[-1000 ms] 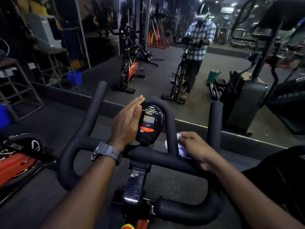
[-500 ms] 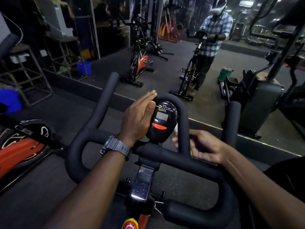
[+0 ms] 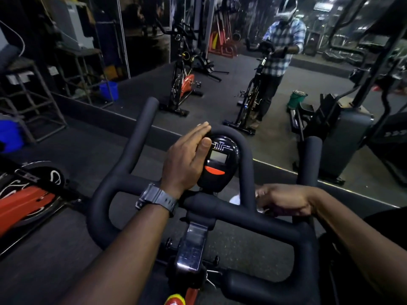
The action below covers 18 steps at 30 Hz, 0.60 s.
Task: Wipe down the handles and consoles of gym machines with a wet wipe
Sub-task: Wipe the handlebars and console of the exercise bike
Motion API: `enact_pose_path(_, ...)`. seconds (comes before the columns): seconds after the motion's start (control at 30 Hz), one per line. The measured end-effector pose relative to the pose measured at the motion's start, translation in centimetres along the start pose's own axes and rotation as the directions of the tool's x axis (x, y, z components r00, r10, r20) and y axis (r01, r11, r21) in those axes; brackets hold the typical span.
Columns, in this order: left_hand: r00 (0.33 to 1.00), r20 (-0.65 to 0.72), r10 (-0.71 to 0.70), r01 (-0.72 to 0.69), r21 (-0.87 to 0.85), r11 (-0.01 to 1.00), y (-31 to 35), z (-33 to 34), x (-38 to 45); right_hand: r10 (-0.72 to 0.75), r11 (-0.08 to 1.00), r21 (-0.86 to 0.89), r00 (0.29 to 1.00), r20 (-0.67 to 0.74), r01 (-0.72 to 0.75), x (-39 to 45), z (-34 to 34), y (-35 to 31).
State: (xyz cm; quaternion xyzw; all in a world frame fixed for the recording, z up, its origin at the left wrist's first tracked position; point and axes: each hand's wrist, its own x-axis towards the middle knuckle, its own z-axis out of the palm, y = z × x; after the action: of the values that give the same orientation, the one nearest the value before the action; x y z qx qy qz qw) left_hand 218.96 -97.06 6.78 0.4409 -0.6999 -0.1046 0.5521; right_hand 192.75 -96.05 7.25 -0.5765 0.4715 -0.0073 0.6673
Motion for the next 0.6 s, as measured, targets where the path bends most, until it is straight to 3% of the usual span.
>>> enact_pose_path(0.17,0.994,-0.068,-0.087,0.077,-0.137,0.988,0.3,-0.1,0.1,-0.168,0.937,0.271,0.966,-0.197,0.218,0.3,-1.1,-5.2)
enact_pose_path(0.27,0.976,-0.100,-0.191,0.157,-0.276,0.948,0.0,-0.4,0.2,-0.167,0.873,0.403,0.945,-0.281,0.274,1.4,-2.1,-9.9)
enact_pose_path(0.33,0.954,-0.089,-0.287,0.234,-0.380,0.895,-0.2,-0.6,0.2,-0.118,0.942,0.268,0.945,-0.305,0.204,3.0,-3.2,-12.8)
enact_pose_path(0.43,0.894,-0.069,-0.444,0.350,-0.511,0.785,-0.4,-1.1,0.2,-0.095,0.987,-0.153,0.935,-0.342,0.044,5.4,-3.7,-16.6)
enact_pose_path(0.5,0.837,-0.088,-0.540,0.415,-0.541,0.732,-0.5,-1.7,0.1,-0.116,0.923,-0.383,0.937,-0.330,-0.020,7.0,-2.9,-18.9)
enact_pose_path(0.6,0.788,-0.184,-0.587,0.460,-0.457,0.761,-0.4,-3.2,-0.8,-0.099,0.776,-0.627,0.968,-0.232,-0.071,8.4,0.5,-22.0)
